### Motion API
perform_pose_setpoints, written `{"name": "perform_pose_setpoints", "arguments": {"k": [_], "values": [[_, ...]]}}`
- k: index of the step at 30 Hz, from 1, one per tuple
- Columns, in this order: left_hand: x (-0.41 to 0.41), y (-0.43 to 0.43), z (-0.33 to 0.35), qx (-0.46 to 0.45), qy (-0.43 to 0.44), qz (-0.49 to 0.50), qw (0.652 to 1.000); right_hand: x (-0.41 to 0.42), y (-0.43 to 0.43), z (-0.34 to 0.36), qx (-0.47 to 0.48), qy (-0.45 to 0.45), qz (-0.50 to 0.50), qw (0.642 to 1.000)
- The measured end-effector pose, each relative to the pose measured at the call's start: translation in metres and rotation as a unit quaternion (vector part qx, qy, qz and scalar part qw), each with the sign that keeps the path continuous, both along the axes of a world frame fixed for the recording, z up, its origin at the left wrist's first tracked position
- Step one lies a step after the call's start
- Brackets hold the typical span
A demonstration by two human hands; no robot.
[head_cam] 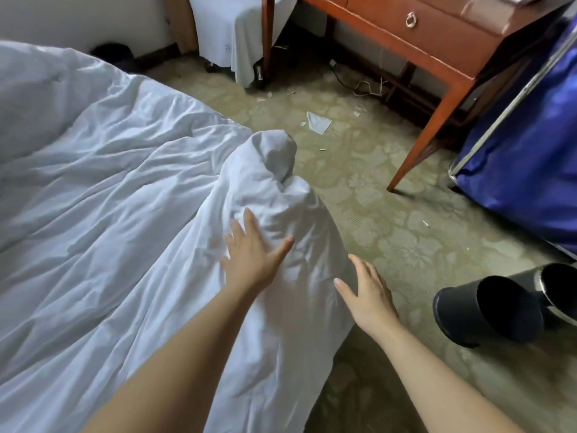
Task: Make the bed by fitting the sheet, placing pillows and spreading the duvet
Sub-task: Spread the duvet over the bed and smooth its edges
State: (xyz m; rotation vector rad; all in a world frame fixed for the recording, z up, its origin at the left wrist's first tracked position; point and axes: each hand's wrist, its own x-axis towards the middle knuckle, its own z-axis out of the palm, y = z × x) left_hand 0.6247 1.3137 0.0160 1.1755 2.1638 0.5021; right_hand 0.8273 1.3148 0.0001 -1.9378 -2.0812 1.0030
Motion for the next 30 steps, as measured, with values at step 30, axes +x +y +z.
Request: {"name": "perform_pose_setpoints", "arguments": {"k": [30], "values": [[-0.002, 0.132, -0.046, -0.028, -0.231, 0.319, 0.919, -0.057, 0.173, -0.038, -0.295, 0.365, -0.143, 0.872]]}}
